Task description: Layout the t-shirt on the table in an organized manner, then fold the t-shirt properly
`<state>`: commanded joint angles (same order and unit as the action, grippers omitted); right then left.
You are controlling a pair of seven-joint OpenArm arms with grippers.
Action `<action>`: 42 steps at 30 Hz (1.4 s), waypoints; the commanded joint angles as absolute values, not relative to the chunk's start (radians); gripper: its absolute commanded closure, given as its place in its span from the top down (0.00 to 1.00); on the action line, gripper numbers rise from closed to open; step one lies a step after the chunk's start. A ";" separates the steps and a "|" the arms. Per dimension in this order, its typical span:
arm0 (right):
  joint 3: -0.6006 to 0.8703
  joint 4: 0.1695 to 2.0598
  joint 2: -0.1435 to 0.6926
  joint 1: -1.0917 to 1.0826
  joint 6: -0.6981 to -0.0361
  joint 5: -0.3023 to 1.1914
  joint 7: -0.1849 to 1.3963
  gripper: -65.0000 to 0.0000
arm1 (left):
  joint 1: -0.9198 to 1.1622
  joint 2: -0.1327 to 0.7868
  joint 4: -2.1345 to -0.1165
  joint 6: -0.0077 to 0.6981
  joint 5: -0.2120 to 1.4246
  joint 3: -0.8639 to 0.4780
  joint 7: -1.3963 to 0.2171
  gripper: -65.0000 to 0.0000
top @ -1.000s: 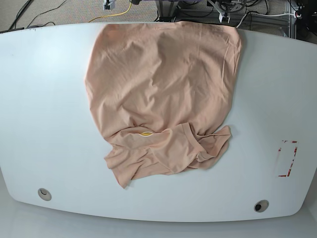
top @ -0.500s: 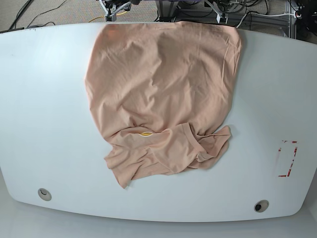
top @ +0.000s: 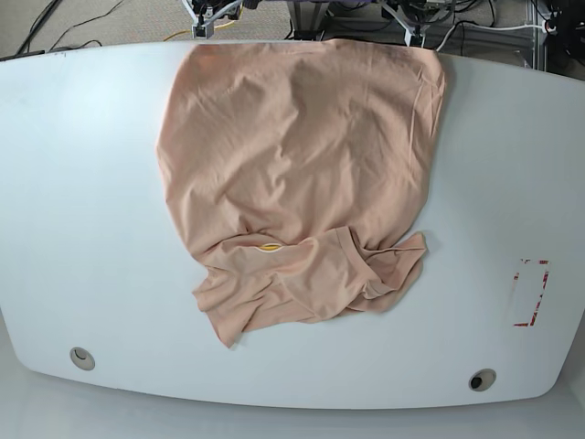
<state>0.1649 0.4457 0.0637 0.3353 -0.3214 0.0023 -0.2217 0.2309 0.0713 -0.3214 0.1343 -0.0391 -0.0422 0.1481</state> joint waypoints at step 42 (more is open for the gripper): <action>0.165 1.604 0.021 1.129 -0.323 0.024 -0.153 0.29 | 0.969 0.130 -1.331 0.136 -0.038 -0.236 0.147 0.49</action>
<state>0.1649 1.6042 0.0207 1.1285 -0.3230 0.0238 -0.1527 0.9689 0.1297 -1.3311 0.1358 -0.0376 -0.2355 0.1465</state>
